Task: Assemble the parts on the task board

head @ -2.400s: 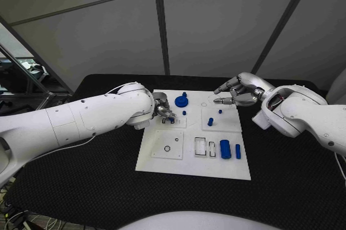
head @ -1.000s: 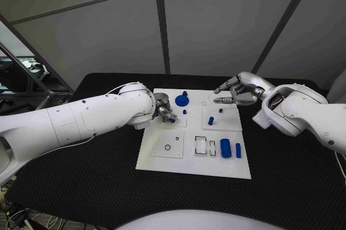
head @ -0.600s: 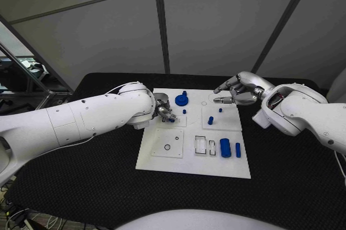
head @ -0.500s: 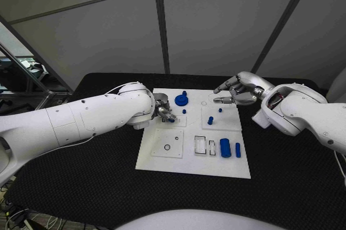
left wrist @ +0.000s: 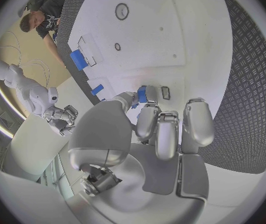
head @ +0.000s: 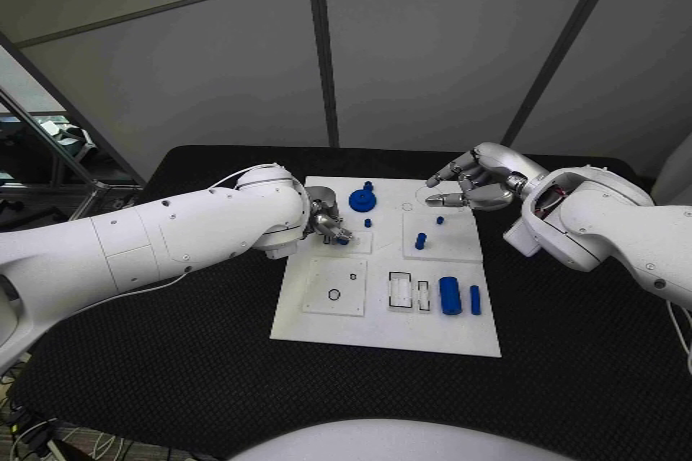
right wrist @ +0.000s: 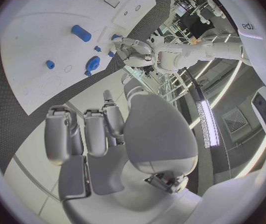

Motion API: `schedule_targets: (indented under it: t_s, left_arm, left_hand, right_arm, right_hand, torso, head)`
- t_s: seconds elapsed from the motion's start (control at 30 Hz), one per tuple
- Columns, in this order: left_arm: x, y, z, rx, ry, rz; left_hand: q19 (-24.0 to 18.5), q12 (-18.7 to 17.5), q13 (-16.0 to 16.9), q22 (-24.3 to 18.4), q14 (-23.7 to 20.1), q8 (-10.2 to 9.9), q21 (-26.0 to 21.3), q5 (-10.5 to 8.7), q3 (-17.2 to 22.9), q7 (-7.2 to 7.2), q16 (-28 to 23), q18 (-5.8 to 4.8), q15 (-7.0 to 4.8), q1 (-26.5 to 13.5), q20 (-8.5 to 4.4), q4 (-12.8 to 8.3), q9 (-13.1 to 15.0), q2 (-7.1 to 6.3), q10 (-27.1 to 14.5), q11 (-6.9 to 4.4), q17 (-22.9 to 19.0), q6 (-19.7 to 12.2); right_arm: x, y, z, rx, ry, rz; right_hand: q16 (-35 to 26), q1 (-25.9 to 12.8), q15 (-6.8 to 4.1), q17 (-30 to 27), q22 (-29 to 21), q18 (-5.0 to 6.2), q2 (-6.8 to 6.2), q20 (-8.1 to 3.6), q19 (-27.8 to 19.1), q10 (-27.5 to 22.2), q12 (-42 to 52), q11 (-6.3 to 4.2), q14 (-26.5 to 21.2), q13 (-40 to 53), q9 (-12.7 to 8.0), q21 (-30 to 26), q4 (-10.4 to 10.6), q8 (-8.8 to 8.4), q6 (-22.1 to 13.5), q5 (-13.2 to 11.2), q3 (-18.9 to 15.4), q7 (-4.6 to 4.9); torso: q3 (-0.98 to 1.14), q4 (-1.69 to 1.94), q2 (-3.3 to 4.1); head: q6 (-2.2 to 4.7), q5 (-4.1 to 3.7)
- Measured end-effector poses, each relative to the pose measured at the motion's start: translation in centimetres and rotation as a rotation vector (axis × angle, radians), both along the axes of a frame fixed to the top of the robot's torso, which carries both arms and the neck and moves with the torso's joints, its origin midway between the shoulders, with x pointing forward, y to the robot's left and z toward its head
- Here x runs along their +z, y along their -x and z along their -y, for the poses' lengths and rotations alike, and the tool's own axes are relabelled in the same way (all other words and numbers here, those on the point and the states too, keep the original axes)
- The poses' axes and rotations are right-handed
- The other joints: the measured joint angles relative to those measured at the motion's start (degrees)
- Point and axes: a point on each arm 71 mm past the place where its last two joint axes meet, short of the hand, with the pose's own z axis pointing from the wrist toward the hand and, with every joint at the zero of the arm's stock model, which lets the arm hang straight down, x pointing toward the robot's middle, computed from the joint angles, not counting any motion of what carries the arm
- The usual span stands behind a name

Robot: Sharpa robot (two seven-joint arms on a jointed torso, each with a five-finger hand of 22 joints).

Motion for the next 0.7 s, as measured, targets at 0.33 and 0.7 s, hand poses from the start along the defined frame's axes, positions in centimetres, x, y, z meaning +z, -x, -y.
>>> schedule_targets:
  t_s: [0.33, 0.7]
  left_arm:
    - [-0.14, -0.37, 0.05, 0.002, -0.007, -0.007]
    - [-0.21, -0.69, 0.2, 0.004, -0.01, -0.011]
  left_hand:
    - [-0.22, -0.48, 0.0, -0.39, -0.01, 0.21, -0.24, -3.57, 0.48, 0.04, 0.0, 0.01, 0.02, -2.25, -0.21, -0.48, 0.65, 0.88, 0.01, 0.0, 0.0, 0.15]
    - [-0.22, -0.77, 0.0, -0.24, 0.01, -1.07, -0.44, -21.52, 5.8, -0.93, 0.0, 0.01, -0.46, -5.94, -0.21, -4.83, 1.23, 0.97, 0.03, -0.45, 0.0, 1.14]
  right_arm:
    - [-0.01, -0.01, 0.0, 0.0, 0.0, 0.0]
    - [-0.03, -0.04, 0.0, 0.0, 0.001, -0.001]
  right_hand:
    - [0.0, -0.24, 0.0, -0.01, 0.0, 0.0, 0.24, 0.0, 0.0, 0.0, 0.0, 0.0, 0.0, 0.0, 0.0, 0.0, 0.0, 0.0, 0.0, 0.0, 0.0, 0.0]
    - [0.0, -0.24, 0.0, -0.01, 0.0, 0.0, 0.24, 0.0, 0.0, 0.0, 0.0, 0.0, 0.0, -0.01, 0.0, 0.0, 0.0, 0.0, 0.0, 0.0, 0.0, 0.0]
  torso:
    - [0.03, 0.0, -0.03]
    - [0.05, -0.01, -0.04]
  head:
    - [-0.15, 0.07]
    - [-0.27, 0.01]
